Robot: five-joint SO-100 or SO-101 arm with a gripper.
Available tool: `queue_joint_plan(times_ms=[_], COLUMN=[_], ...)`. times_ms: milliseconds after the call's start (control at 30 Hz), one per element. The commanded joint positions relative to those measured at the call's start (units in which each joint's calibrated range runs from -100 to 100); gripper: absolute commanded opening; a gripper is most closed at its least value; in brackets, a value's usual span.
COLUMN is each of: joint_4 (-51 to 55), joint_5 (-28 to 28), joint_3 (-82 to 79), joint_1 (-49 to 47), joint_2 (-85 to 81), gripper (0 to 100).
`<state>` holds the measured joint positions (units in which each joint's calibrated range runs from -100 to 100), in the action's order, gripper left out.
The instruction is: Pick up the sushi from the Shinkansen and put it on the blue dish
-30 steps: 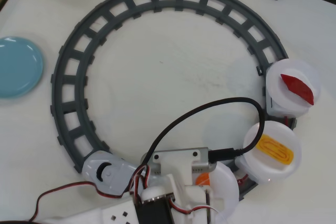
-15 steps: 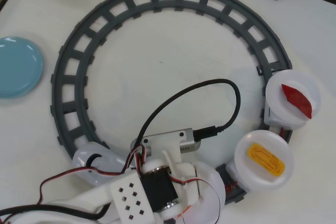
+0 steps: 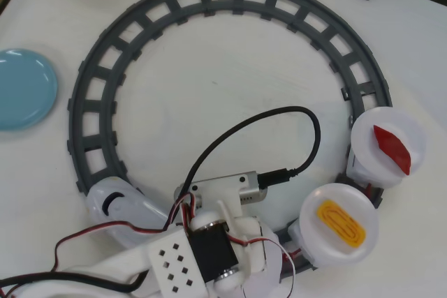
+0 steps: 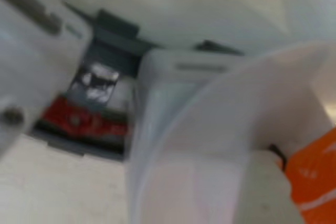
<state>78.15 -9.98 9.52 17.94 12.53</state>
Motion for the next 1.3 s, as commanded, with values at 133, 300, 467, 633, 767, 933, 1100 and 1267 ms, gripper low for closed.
queue_joint_plan(times_ms=[133, 300, 467, 633, 767, 933, 1100, 1267], joint_4=[10.21, 13.53, 13.02, 10.55, 6.48, 0.96, -3.63, -4.39], joint_5=[2.56, 5.59, 7.68, 8.57, 8.62, 10.04, 11.29, 11.29], joint_3=[21.41, 25.20, 20.42, 13.03, 6.72, -0.77, -5.55, -2.12], joint_1=[-3.68, -13.98, -26.13, -39.95, -50.33, -60.28, -67.24, -72.08], joint_2=[-1.87, -4.85, -7.18, -9.66, -10.49, -9.91, -8.67, -0.46], gripper=[3, 3, 3, 3, 3, 3, 3, 3])
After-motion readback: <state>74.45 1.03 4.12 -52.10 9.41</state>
